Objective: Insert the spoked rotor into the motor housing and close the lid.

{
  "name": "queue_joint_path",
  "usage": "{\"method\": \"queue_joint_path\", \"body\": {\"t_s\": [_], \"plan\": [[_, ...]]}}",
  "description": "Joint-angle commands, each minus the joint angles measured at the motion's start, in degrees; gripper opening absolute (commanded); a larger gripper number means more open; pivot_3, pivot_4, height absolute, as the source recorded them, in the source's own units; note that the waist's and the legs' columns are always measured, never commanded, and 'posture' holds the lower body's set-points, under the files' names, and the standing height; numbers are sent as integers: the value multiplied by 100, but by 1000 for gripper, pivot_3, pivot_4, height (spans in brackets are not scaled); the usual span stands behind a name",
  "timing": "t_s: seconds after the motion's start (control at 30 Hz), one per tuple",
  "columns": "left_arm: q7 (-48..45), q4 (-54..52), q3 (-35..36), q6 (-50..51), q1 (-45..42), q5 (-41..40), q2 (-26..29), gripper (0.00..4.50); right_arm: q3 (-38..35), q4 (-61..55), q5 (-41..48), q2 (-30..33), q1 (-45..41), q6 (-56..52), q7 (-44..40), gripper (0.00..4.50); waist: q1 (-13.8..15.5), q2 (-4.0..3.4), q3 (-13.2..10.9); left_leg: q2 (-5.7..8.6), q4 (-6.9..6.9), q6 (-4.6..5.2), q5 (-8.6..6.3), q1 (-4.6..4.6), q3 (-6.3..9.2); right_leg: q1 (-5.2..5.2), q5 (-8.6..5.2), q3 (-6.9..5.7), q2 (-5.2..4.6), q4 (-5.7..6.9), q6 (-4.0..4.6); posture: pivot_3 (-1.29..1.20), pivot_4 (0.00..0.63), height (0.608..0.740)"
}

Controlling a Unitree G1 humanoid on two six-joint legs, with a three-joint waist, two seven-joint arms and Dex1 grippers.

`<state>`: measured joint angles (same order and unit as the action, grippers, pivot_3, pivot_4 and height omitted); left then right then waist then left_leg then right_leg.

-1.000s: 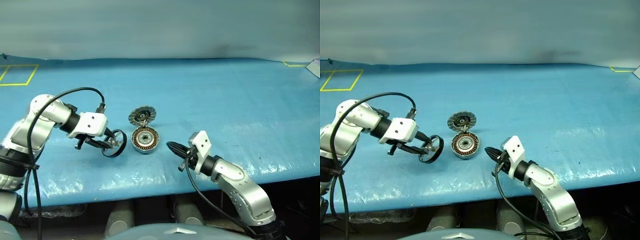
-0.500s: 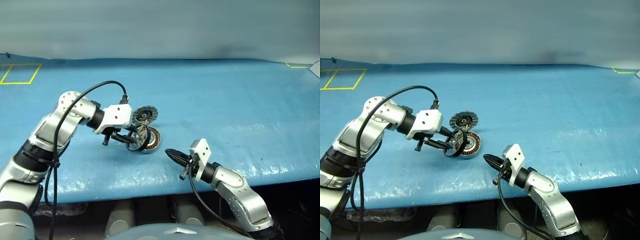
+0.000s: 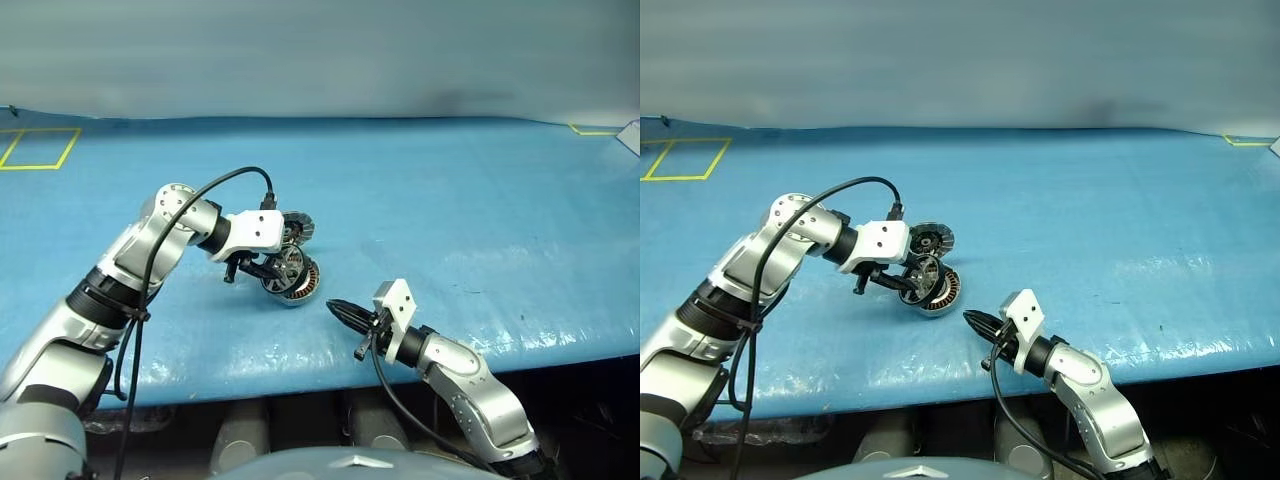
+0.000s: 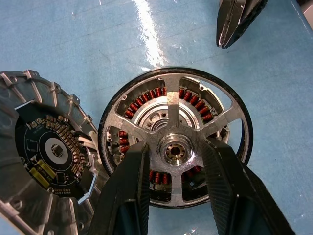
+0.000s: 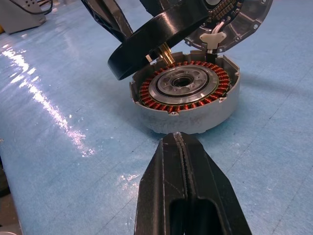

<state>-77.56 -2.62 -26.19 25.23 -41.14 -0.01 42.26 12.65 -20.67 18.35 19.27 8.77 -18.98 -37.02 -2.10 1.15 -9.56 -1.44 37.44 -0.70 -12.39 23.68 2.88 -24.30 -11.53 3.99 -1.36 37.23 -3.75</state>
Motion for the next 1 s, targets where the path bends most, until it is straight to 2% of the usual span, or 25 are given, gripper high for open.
{"method": "queue_joint_path", "body": {"t_s": [0.03, 0.97, 1.0], "plan": [[33, 3, -3, -92, -127, 82, -71, 1443, -22, -130, 34, -33, -25, 105, 21, 0, 0, 0, 0, 0, 0, 0, 0, 0, 0, 0, 0, 0, 0, 0, 0, 0, 150, 740], [-175, 179, -227, -172, -155, 521, -67, 1443, 57, -33, -108, -72, -77, 83, 146, 0, -9, 0, 0, 0, 0, 0, 0, -1, 0, 0, 0, 0, 1, 0, 0, 0, 150, 740], [-186, 186, -232, -170, -166, 522, -77, 1716, 57, -31, -117, -76, -77, 83, 146, 0, -9, 0, 0, 0, 0, 0, 0, -1, 0, 0, 0, 0, 1, 0, 0, 0, 150, 740]]}}
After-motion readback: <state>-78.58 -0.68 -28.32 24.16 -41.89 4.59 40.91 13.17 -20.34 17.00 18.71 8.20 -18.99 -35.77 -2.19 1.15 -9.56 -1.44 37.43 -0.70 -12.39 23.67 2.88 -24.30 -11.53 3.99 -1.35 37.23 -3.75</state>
